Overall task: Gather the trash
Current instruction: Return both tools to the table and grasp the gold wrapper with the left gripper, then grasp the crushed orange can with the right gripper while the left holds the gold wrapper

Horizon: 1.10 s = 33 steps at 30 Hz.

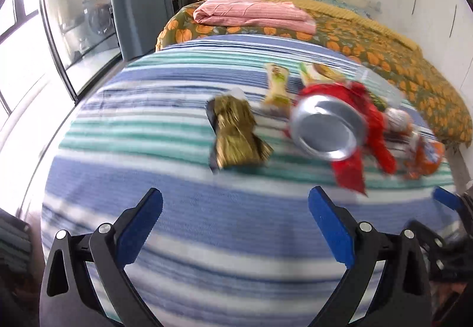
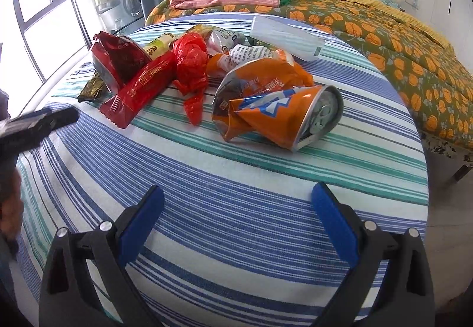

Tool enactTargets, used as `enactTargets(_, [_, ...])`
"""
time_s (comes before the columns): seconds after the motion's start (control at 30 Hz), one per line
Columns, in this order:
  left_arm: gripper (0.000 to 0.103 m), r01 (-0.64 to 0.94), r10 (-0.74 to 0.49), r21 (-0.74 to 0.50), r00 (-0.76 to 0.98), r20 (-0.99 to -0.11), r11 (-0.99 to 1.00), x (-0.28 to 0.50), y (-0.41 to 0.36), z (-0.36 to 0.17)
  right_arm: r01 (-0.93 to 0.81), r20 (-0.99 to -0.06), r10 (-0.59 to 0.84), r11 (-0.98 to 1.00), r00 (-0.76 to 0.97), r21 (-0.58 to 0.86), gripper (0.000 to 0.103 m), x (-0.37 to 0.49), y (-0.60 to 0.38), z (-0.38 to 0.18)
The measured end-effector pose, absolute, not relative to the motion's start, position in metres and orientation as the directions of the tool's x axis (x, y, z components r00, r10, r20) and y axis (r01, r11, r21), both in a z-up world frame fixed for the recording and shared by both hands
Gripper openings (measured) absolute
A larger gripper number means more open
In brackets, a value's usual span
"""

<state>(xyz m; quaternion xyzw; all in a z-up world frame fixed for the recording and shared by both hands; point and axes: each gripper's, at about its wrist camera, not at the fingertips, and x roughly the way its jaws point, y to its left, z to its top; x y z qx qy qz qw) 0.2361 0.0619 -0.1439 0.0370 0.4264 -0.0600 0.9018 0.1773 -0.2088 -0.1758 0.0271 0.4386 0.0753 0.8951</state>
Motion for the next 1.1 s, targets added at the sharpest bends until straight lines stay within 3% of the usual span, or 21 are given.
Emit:
enactTargets(0.2, [0.091,0.134,-0.054,0.030,0.587,-0.808,0.991,0.284,0.062,-0.157,-0.093,-0.781,0.150,0.989,0.607,0.117,0.097,0.178,-0.211,-0.176])
enactTargets(0.3, [0.077,0.150,-0.062,0.034,0.586,-0.808,0.988,0.294,0.058,-0.160,-0.092,-0.783,0.143,0.990,0.605,0.110,0.097,0.178,-0.209,-0.176])
enactTargets(0.4, [0.044,0.173,-0.079,0.030,0.590,-0.803,0.984,0.297,0.057,-0.156,-0.092,-0.783,0.144,0.990,0.606,0.112,0.097,0.178,-0.210,-0.177])
enactTargets(0.43, [0.043,0.179,-0.083,0.029,0.589,-0.804,0.983,0.294,0.057,-0.154,-0.091,-0.782,0.146,0.989,0.606,0.114,0.097,0.179,-0.210,-0.177])
enactTargets(0.8, [0.044,0.321,-0.296,-0.139,0.520,-0.801,0.937,0.173,0.046,-0.141,-0.089,-0.780,0.150,0.989,0.607,0.121,0.097,0.178,-0.210,-0.176])
enactTargets(0.9, [0.052,0.335,-0.297,-0.127,0.526,-0.797,0.934,0.160,0.030,-0.150,-0.089,-0.777,0.156,0.988,0.609,0.129,0.097,0.177,-0.211,-0.176])
enactTargets(0.97, [0.065,0.318,-0.266,-0.098,0.544,-0.796,0.943,0.158,0.025,-0.157,-0.088,-0.771,0.171,0.985,0.613,0.149,0.097,0.176,-0.213,-0.176])
enactTargets(1.1, [0.072,0.308,-0.237,-0.060,0.576,-0.782,0.950,0.160,0.024,-0.162,-0.096,-0.754,0.231,0.971,0.615,0.219,0.097,0.172,-0.225,-0.171])
